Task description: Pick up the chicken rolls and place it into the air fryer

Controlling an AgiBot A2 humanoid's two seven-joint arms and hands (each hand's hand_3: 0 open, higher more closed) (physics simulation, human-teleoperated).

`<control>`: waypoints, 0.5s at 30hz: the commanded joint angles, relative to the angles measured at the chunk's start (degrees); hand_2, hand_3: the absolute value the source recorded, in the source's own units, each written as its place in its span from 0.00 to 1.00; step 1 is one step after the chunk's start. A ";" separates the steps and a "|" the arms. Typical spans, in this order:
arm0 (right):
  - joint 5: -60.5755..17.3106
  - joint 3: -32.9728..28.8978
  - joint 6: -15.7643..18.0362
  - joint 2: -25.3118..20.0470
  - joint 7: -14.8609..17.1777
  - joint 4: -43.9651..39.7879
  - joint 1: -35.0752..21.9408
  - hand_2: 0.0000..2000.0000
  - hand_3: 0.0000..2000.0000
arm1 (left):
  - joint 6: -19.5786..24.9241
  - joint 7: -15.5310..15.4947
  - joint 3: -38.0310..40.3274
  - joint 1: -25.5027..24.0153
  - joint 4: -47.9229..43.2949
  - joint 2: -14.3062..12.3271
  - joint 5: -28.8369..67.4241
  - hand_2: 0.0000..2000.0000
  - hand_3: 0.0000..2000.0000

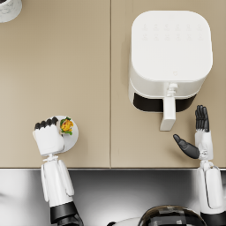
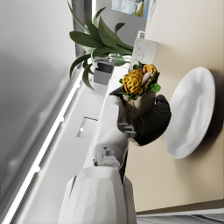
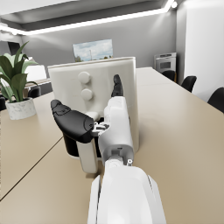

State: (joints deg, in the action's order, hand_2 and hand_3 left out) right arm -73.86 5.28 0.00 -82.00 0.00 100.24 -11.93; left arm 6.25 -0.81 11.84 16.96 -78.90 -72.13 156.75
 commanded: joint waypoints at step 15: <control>0.00 6.21 0.00 -2.48 0.00 -17.36 -4.12 0.00 0.00 | -4.33 0.72 -5.83 2.52 -25.81 0.24 -0.06 1.00 1.00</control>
State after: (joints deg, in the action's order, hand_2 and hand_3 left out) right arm -73.86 10.71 0.00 -84.01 0.00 86.05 -14.22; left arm 1.95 -0.09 6.55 18.32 -102.30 -72.01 156.69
